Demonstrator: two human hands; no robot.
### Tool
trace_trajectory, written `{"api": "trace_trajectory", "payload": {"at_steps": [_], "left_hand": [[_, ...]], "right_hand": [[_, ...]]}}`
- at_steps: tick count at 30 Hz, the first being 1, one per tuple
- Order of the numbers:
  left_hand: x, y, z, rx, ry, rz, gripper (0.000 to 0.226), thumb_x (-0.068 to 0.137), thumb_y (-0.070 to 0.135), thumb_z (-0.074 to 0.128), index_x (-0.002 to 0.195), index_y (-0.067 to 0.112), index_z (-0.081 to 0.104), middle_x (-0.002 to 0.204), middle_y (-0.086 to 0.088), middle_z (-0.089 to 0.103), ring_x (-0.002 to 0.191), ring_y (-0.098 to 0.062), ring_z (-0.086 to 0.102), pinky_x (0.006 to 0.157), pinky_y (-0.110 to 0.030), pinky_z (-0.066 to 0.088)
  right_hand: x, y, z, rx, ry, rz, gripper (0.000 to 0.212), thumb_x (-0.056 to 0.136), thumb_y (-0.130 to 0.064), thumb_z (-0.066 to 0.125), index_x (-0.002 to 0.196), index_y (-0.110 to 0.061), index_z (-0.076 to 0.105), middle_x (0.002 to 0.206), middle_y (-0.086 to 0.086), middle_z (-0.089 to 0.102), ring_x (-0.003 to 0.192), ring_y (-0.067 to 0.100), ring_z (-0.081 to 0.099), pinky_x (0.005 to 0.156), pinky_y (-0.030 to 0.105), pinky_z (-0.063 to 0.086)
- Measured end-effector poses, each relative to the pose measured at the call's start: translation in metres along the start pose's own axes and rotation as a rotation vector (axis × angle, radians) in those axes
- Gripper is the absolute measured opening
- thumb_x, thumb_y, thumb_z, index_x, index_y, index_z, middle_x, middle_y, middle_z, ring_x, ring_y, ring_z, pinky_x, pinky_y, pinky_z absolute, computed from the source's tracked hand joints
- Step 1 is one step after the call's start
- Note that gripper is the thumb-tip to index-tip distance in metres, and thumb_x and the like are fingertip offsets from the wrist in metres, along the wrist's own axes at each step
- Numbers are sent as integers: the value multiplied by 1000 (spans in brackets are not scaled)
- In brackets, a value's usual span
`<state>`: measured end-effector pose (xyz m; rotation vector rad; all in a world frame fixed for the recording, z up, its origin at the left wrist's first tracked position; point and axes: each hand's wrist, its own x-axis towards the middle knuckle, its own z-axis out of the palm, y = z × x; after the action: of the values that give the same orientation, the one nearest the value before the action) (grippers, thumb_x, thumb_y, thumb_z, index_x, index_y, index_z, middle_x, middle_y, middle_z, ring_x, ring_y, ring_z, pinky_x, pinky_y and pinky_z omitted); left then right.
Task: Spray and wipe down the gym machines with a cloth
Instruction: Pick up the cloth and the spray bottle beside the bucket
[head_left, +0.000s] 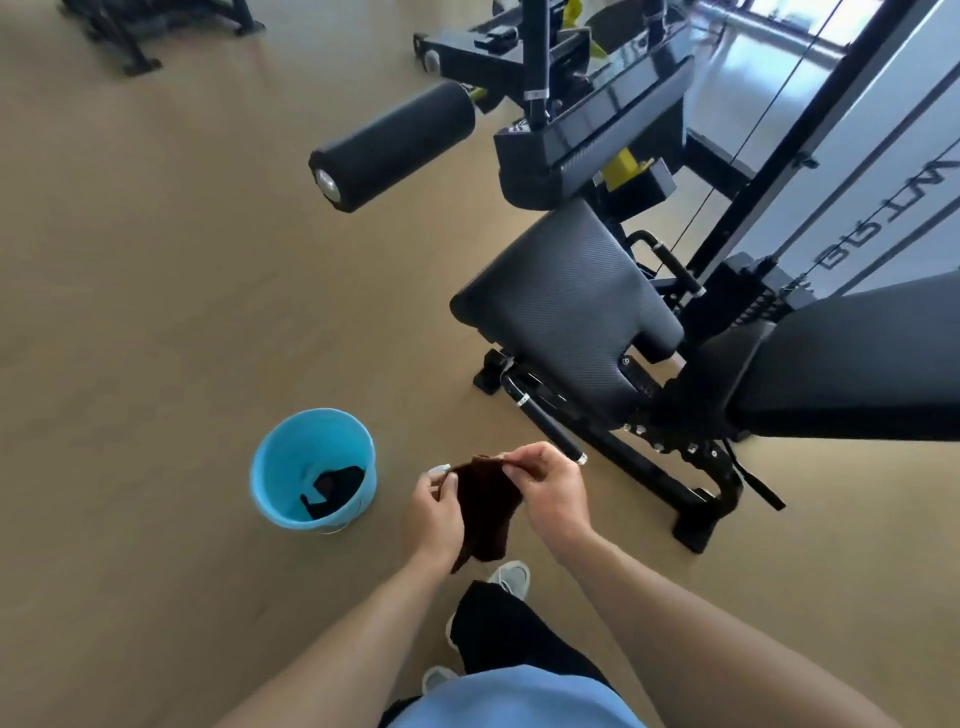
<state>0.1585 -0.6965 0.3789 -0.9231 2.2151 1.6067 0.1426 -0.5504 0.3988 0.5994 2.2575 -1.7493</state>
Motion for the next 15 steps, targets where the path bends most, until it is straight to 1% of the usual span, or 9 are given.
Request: {"api": "trace_trajectory", "payload": {"at_steps": [2, 4, 6, 8, 9, 10, 12, 15], "left_hand": [[15, 18, -3, -54, -4, -50, 19, 107, 27, 50, 108, 14, 63, 99, -1, 67, 101, -21, 64, 86, -33, 51], [29, 33, -5, -164, -51, -133, 23, 108, 27, 47, 114, 13, 64, 104, -7, 70, 101, -22, 67, 91, -40, 57], [42, 46, -8, -219, -85, -150, 25, 108, 28, 48, 118, 14, 67, 106, -10, 73, 102, -24, 70, 94, -47, 59], [56, 60, -9, -274, -126, -141, 22, 105, 30, 54, 113, 17, 70, 104, -9, 76, 102, -24, 71, 93, -48, 59], [59, 65, -10, -301, -148, -143, 21, 103, 31, 58, 111, 17, 72, 102, -9, 77, 101, -24, 72, 92, -47, 60], [66, 71, -9, -320, -175, -144, 21, 101, 33, 63, 109, 16, 72, 101, -9, 77, 100, -24, 72, 90, -47, 61], [77, 80, -3, -327, -206, -166, 23, 96, 32, 70, 109, 13, 72, 101, -10, 77, 98, -25, 73, 85, -45, 63], [95, 90, 0, -304, -217, -176, 20, 98, 21, 67, 113, 8, 71, 101, -13, 76, 95, -27, 73, 73, -41, 64]], "right_hand": [[19, -11, 12, -63, -52, -30, 23, 89, -1, 77, 93, -23, 74, 91, -9, 79, 89, 0, 73, 84, 20, 57], [33, -23, 20, -121, -102, -36, 32, 85, 2, 79, 96, -27, 74, 91, -9, 77, 86, -3, 72, 74, 14, 56], [47, -32, 25, -122, -129, -14, 36, 84, 7, 78, 98, -26, 76, 92, -7, 77, 84, 2, 75, 69, 18, 60], [63, -39, 32, -115, -128, -12, 35, 84, 7, 77, 97, -26, 79, 91, -6, 78, 85, 6, 76, 74, 25, 63], [66, -41, 33, -137, -123, -33, 34, 85, 5, 77, 95, -27, 79, 90, -9, 78, 85, 4, 75, 77, 23, 63], [72, -43, 34, -149, -102, -42, 33, 85, 3, 78, 94, -29, 78, 90, -10, 78, 85, 1, 74, 79, 20, 62], [79, -49, 35, -97, -59, -26, 34, 85, 1, 79, 99, -30, 74, 91, -10, 78, 87, 0, 73, 79, 22, 61], [85, -57, 33, 41, -98, 16, 44, 86, 0, 79, 115, -31, 66, 97, -8, 79, 89, 2, 74, 68, 20, 59]]}}
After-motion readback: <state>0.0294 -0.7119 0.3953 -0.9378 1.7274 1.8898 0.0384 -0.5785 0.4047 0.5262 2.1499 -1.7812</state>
